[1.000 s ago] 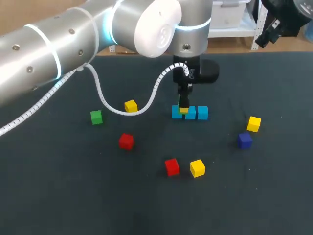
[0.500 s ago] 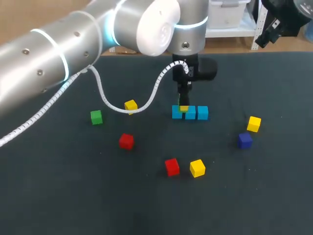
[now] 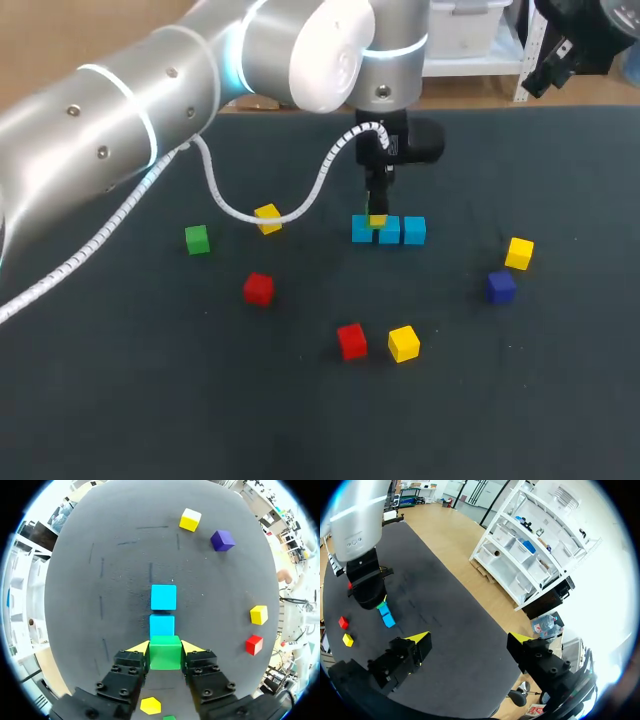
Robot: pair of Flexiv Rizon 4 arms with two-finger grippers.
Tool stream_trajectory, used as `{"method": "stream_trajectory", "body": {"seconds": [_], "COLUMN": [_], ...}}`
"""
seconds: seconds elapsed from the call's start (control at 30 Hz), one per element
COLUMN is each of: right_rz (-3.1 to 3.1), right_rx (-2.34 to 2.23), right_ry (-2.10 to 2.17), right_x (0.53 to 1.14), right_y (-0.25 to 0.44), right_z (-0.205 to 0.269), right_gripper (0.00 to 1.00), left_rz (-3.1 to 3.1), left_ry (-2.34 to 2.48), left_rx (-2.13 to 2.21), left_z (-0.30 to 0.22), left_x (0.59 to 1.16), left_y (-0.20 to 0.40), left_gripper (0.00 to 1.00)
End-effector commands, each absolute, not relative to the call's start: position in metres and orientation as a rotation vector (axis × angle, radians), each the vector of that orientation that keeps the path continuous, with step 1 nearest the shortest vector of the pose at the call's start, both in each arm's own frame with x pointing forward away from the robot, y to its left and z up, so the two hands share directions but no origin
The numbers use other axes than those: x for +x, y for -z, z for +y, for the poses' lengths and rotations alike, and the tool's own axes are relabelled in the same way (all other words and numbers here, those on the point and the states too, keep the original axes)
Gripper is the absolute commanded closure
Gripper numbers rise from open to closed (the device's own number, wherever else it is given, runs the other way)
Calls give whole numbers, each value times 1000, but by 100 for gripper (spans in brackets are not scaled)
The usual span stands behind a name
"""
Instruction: Place the blue cubes, place green cubes on the blue cubes, place the yellow cubes on the green cubes, then place the red cubes on the yellow cubes, and place purple cube on the red cubes.
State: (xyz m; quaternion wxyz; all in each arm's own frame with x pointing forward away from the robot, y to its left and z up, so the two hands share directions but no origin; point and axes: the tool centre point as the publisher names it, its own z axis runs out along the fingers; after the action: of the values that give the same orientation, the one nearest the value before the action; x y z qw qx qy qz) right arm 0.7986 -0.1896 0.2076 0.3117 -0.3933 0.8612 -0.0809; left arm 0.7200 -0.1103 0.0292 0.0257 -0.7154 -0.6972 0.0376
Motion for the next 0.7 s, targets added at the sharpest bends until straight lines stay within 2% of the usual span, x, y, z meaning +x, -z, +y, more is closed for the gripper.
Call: {"method": "stream_trajectory", "body": {"seconds": [0.03,0.7], "right_rz": [2268,2268], "right_rx": [-1031,-1031], "right_ry": [219,219], "right_x": [797,797], "right_y": [-207,-207], "right_z": [-189,-189], "right_gripper": [0,0], "left_rz": [-2143,-2167], "left_ry": [-115,-88], "left_rx": [-2199,-2177], "left_z": [-114,-110], "left_x": [726,724], "left_y": [-28,-30], "left_gripper": [100,100]}}
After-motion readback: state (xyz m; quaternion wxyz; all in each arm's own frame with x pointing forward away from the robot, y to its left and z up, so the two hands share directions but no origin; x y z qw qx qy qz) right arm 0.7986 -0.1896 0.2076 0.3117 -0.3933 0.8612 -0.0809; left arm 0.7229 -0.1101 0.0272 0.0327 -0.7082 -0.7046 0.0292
